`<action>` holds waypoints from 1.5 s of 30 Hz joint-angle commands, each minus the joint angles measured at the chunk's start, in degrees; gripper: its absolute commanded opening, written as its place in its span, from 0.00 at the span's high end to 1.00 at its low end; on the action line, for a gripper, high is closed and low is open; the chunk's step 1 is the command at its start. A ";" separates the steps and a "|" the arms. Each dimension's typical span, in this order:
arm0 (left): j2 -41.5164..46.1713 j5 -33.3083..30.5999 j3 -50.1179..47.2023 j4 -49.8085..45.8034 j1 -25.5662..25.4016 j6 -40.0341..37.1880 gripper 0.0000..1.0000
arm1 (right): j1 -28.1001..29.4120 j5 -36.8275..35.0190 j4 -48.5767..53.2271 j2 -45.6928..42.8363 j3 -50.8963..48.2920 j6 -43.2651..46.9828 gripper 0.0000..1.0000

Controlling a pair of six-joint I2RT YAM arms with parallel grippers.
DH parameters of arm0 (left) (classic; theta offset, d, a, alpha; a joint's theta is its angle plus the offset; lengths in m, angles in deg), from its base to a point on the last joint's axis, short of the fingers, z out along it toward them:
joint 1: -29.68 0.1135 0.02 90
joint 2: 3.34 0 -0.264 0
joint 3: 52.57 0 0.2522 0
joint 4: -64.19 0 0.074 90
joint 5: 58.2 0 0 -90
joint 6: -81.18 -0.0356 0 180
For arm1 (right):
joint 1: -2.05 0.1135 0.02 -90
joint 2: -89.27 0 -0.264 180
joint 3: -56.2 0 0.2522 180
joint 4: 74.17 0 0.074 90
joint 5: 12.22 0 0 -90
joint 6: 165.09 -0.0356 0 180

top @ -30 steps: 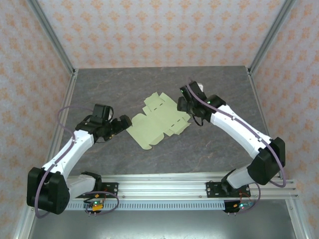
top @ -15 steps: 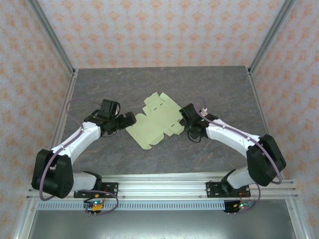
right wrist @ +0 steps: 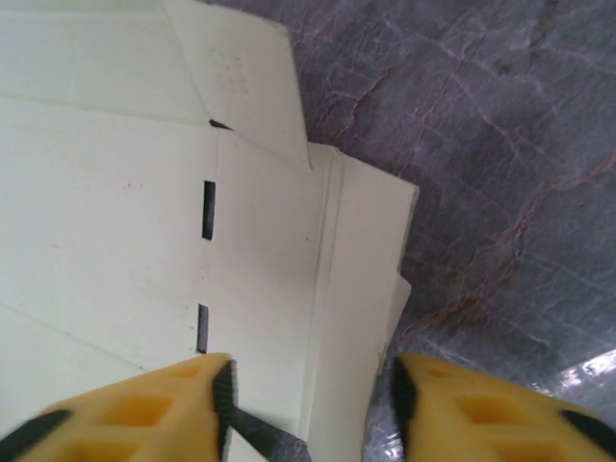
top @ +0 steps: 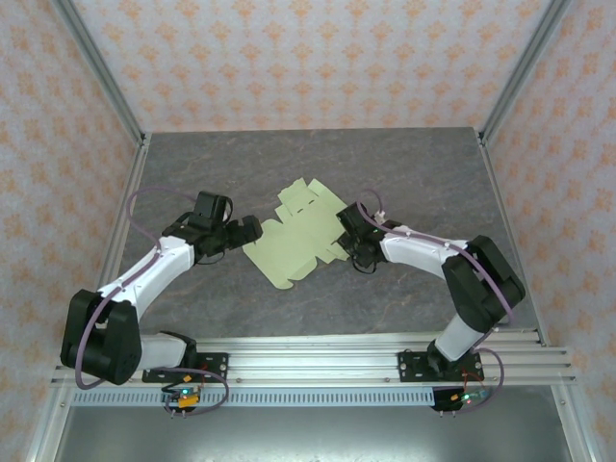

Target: Fold the paper box

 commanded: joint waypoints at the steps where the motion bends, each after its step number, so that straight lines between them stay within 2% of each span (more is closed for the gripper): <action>1: 0.25 -0.50 -0.32 2.33 -0.45 -1.10 0.00 | -0.21 -3.58 -2.36 0.47 0.31 6.34 0.70; 3: -0.60 -0.11 -0.61 3.72 -0.50 0.90 0.00 | -0.32 -5.54 -1.84 0.10 0.95 11.24 0.75; 8: -2.25 0.52 0.32 5.71 -0.51 -0.06 0.00 | -0.69 -9.84 -1.54 -2.14 0.80 23.38 0.90; 11: -3.59 0.00 0.43 6.89 -0.51 -0.44 0.00 | -2.21 -6.30 -3.91 -2.78 0.24 30.53 0.94; 14: -5.40 2.59 0.61 9.09 -0.51 -2.75 0.00 | -2.75 -4.02 -6.10 -3.27 0.33 37.38 0.96; 15: -5.75 3.51 0.15 10.47 -0.59 -2.92 0.00 | -2.89 -4.00 -6.62 -3.38 0.77 39.87 1.00; 22: -6.38 5.93 -2.79 18.92 -0.65 -5.43 0.00 | -2.87 -1.32 -8.66 -4.14 4.18 56.82 1.00; 26: -7.59 6.18 -3.39 22.25 -0.62 -7.22 0.06 | -2.83 0.90 -11.05 -4.33 4.34 67.08 1.00; 32: -10.45 6.43 -4.15 25.14 -0.58 -7.54 0.23 | -3.24 3.50 -13.32 -4.55 4.86 75.15 1.00; 38: -9.45 8.22 -8.08 26.80 -0.65 -8.68 0.32 | -5.94 6.09 -13.02 -3.76 6.42 74.89 1.00; 45: -10.86 11.76 -9.34 28.34 -0.58 -9.84 0.47 | -6.40 7.97 -13.26 -3.86 5.67 76.29 1.00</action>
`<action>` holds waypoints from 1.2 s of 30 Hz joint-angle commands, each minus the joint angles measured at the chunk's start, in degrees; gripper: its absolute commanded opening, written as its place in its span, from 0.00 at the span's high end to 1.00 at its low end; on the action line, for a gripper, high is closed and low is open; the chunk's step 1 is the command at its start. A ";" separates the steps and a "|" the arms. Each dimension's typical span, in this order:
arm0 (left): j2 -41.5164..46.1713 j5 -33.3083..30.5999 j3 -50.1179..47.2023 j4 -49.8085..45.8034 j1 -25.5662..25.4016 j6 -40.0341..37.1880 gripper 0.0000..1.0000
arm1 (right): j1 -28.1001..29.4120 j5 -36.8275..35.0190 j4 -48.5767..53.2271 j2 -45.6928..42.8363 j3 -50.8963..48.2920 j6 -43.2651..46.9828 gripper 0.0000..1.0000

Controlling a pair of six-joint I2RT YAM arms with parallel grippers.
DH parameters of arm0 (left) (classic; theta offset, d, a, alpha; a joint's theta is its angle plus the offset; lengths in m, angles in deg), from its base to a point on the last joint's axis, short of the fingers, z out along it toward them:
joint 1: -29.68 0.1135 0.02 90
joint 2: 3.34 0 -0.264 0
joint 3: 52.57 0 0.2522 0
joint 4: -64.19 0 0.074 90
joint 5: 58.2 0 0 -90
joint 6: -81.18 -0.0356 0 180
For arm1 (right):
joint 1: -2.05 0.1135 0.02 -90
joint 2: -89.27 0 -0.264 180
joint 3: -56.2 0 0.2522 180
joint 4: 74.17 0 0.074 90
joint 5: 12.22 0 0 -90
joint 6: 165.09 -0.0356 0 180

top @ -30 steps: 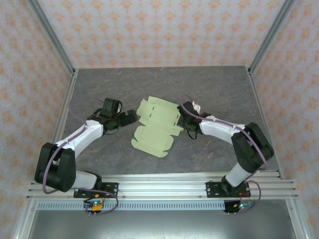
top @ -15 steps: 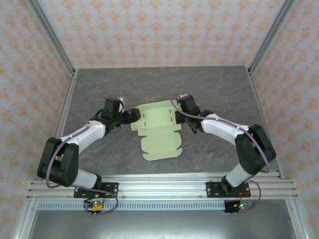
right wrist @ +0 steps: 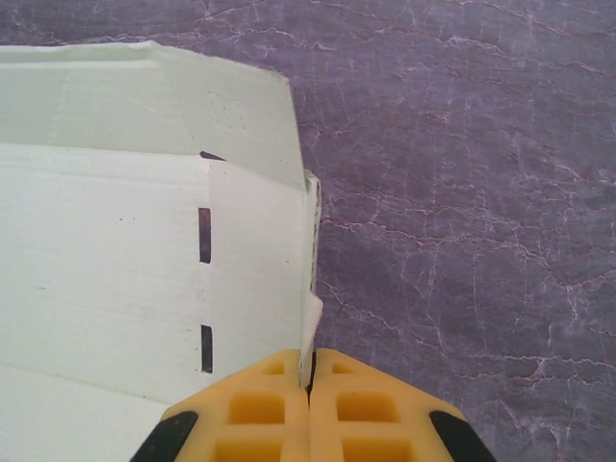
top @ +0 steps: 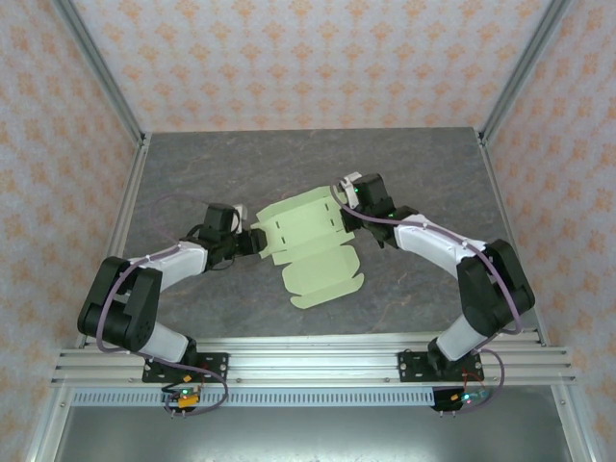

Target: Fold the paper box

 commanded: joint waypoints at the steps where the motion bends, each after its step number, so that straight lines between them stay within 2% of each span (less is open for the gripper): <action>1: -0.88 2.87 1.01 3.27 -0.61 -1.03 0.52 | 0.00 1.58 -1.37 -1.22 0.78 1.01 1.00; 6: -2.84 5.50 1.81 4.48 -0.72 -2.68 0.83 | -0.15 2.87 -1.89 -1.56 0.02 0.57 1.00; 8: -3.25 7.40 2.77 3.53 -0.71 -3.56 1.00 | -0.18 2.63 -1.38 -1.74 -0.08 0.07 1.00; 10: -2.46 7.59 2.69 3.17 -0.90 -3.59 1.00 | -0.53 1.69 -1.77 -1.79 -0.29 -1.45 0.90; 14: 1.45 6.59 0.52 4.28 -1.16 -1.39 1.00 | -1.90 4.36 4.68 -1.55 3.03 -5.72 0.60; 16: 3.13 5.40 0.35 3.55 -1.21 -0.48 1.00 | -1.90 4.56 6.66 -2.65 3.65 -7.61 0.54; 21: 6.91 0.83 -2.14 5.42 -1.53 1.85 1.00 | -1.44 2.98 8.59 -7.44 2.42 -14.24 0.52; 25: 6.50 1.38 -1.97 5.39 -1.53 2.09 1.00 | 4.57 -0.46 5.76 -13.02 -2.99 -15.49 0.50; 28: 6.17 2.26 -2.30 6.71 -1.55 2.85 1.00 | 7.78 1.88 4.18 -15.44 -5.46 -16.45 0.43; 33: 6.42 4.54 -2.98 8.97 -1.57 3.91 1.00 | 16.25 2.61 -0.62 -9.42 -5.12 -17.51 0.42; 35: 6.54 5.36 -3.25 10.04 -1.54 4.21 1.00 | 18.98 1.77 -1.05 -5.00 -3.24 -17.79 0.00; 36: 6.63 5.78 -3.09 9.81 -1.53 3.90 1.00 | 19.75 1.15 -1.42 -3.31 -2.56 -17.83 0.01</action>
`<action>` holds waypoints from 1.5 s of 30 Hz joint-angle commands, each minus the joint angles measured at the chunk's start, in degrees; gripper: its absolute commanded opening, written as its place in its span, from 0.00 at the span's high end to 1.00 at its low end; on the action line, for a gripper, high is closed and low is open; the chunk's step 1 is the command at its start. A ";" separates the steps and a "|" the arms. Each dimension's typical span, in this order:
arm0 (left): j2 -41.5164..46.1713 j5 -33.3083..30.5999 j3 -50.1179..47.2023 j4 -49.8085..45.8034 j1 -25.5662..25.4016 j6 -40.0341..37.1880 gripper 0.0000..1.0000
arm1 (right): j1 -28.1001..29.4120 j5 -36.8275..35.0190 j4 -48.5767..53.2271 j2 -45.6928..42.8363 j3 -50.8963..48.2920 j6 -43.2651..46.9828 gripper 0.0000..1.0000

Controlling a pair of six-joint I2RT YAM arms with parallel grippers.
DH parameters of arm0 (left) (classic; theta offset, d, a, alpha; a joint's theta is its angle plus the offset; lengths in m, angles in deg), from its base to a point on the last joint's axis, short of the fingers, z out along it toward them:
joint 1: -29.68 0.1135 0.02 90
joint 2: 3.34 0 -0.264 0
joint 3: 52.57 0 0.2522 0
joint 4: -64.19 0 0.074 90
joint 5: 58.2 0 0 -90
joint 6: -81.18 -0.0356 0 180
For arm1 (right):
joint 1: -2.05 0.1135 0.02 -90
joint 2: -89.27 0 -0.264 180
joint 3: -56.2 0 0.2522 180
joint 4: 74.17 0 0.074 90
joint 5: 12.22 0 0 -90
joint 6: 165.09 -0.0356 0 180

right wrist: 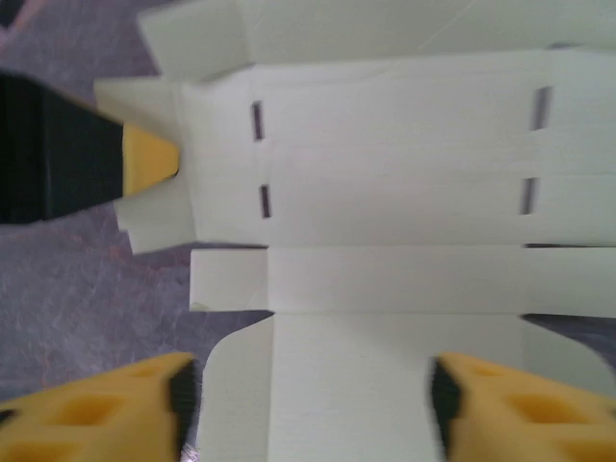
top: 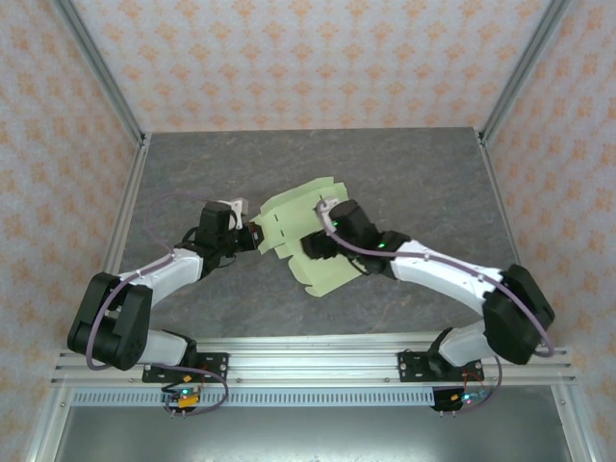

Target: Fold the paper box

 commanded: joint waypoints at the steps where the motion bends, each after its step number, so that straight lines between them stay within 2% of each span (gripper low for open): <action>1: 0.75 2.07 -0.66 2.97 -0.39 0.16 1.00 | 3.03 -1.44 -3.22 6.19 2.64 -0.80 0.01; 13: 1.84 1.22 -2.57 5.11 -0.40 0.03 1.00 | 5.53 -10.76 -2.92 22.00 11.33 -3.59 0.01; 19: 1.33 1.61 -2.31 5.03 -0.42 0.19 1.00 | 5.49 -14.78 -2.23 23.47 12.09 -5.83 0.02; 24: 1.10 2.23 -2.00 4.75 -0.39 0.15 1.00 | 5.53 -23.15 0.42 22.87 12.33 -9.79 0.03; 33: 1.60 -0.05 -2.85 5.20 -0.40 -0.69 1.00 | 5.45 -27.82 5.40 23.98 14.60 -12.56 0.01; 36: 1.11 -0.73 -3.70 7.15 -0.48 -0.03 1.00 | 5.44 -27.95 7.65 25.89 16.44 -17.96 0.01; 38: 1.01 -1.00 -5.62 11.42 -1.06 1.27 1.00 | 5.45 -25.38 7.44 25.73 16.84 -20.34 0.01; 42: 1.63 -4.53 -7.06 13.16 -3.16 0.53 1.00 | 5.45 -22.72 7.83 21.07 16.77 -25.84 0.01; 45: 4.04 -8.32 -7.29 12.15 -5.07 -1.66 1.00 | 4.95 -21.01 8.95 16.61 17.14 -33.79 0.01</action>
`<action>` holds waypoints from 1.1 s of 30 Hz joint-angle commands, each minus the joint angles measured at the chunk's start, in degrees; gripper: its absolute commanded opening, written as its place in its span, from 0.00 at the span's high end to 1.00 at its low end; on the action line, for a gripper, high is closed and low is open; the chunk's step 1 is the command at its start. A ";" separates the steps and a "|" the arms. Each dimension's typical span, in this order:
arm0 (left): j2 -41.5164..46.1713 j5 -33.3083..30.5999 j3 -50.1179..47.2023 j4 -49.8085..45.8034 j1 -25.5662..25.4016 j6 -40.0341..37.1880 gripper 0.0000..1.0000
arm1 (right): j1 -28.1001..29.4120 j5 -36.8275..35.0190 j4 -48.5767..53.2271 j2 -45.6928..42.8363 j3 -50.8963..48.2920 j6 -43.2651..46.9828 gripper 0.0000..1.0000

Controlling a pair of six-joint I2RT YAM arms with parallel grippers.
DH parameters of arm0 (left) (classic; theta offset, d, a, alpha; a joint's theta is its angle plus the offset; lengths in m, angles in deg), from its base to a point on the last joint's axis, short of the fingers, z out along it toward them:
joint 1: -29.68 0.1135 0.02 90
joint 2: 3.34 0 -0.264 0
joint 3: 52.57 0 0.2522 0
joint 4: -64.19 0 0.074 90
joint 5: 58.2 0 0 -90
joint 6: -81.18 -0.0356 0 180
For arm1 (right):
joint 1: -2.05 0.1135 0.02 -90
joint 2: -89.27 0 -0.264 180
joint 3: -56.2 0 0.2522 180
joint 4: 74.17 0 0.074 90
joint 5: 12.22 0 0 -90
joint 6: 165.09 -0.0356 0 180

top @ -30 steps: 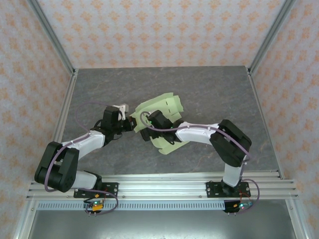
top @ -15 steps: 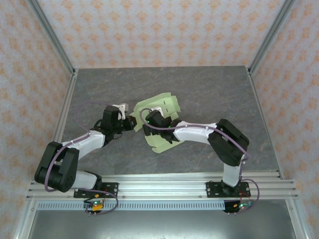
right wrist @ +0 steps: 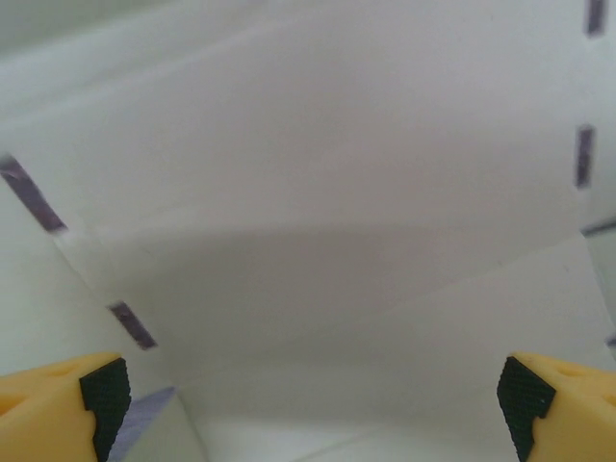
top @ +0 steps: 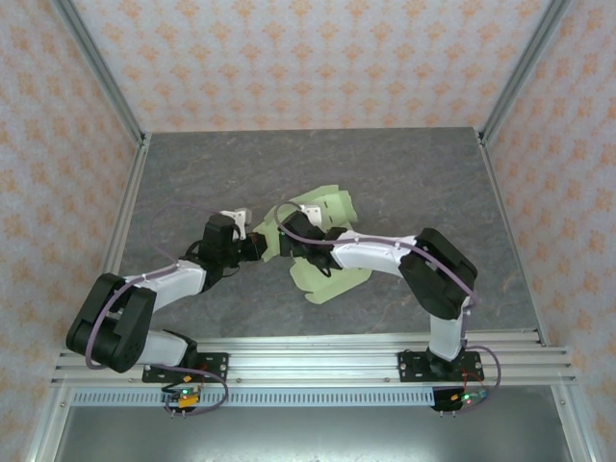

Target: Fold the paper box

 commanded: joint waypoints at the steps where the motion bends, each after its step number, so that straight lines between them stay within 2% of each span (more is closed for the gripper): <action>1: 4.12 -6.62 -0.88 2.71 -2.23 -2.92 1.00 | -1.03 0.98 3.52 -7.79 1.93 -14.22 0.01; 3: 5.45 -9.47 -2.24 3.78 -3.52 -3.58 1.00 | -2.42 4.30 7.39 -9.99 2.39 -25.99 0.01; 6: 6.75 -10.32 -2.94 4.52 -4.20 -4.28 1.00 | -5.55 16.42 0.01 -11.81 0.18 -34.49 0.01; 10: 7.74 -13.81 -4.79 6.55 -5.08 -4.50 1.00 | -6.98 20.72 -4.96 -12.76 0.07 -46.17 0.01; 14: 8.31 -13.64 -4.49 6.32 -5.58 -5.41 1.00 | -7.95 18.68 -1.31 -8.77 5.81 -52.24 0.02; 16: 8.89 -15.03 -5.10 6.65 -6.24 -6.05 1.00 | -9.39 21.93 -0.03 -5.52 9.18 -53.70 0.05; 20: 10.33 -15.34 -5.01 5.68 -6.87 -7.16 1.00 | -10.58 28.21 -4.59 -0.29 12.32 -57.51 0.09; 23: 11.60 -17.82 -5.98 5.70 -7.48 -7.53 1.00 | -11.51 30.06 -3.88 2.43 14.51 -58.20 0.20; 25: 11.92 -18.92 -5.90 5.27 -7.46 -7.37 1.00 | -12.07 30.42 -3.63 2.81 14.30 -57.73 0.35; 27: 12.15 -19.78 -5.30 3.91 -7.47 -7.49 1.00 | -12.08 28.63 -2.95 1.64 13.14 -57.01 0.54; 28: 12.31 -20.39 -5.35 3.63 -7.42 -7.43 1.00 | -12.04 27.88 -2.66 0.95 12.60 -56.48 0.60; 30: 12.18 -22.09 -5.95 3.86 -7.46 -6.53 1.00 | -12.07 26.09 -2.86 -0.92 10.77 -54.69 0.65; 33: 11.39 -22.39 -5.14 3.12 -7.46 -6.43 1.00 | -12.12 24.70 -5.15 -2.84 7.23 -53.16 0.65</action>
